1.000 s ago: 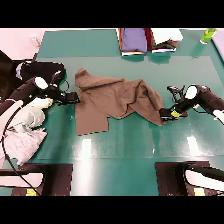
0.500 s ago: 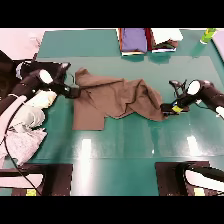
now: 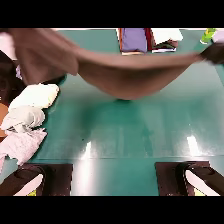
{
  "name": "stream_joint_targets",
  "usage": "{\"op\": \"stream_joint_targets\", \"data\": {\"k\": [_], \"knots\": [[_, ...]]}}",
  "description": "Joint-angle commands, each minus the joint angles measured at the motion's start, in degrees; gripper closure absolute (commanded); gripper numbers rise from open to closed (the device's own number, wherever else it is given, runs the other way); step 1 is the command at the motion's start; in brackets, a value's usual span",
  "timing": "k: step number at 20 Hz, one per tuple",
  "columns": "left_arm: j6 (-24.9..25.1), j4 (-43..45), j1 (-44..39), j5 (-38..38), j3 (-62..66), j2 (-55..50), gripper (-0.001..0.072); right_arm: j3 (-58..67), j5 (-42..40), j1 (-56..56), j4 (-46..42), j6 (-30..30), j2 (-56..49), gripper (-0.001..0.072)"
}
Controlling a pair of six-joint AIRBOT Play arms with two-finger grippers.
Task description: Fold the shirts.
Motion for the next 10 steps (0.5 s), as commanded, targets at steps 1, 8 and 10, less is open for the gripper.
{"op": "stream_joint_targets", "data": {"k": [1, 8, 10], "knots": [[-1.09, 2.36, -0.02, 0.09, 9.01, 8.72, 0.0682, 13.44, 0.48, -0.04, -1.27, -0.13, 5.68, 0.0696], [-4.59, 2.12, -0.02, -3.89, 14.64, 8.92, 0.0682, 28.02, 5.14, -0.04, -5.66, 0.50, 5.05, 0.0696], [-5.99, -0.09, -0.02, -10.03, 11.63, 5.97, 0.0682, 26.93, 7.98, -0.04, -5.51, 0.50, 2.78, 0.0696]]}}
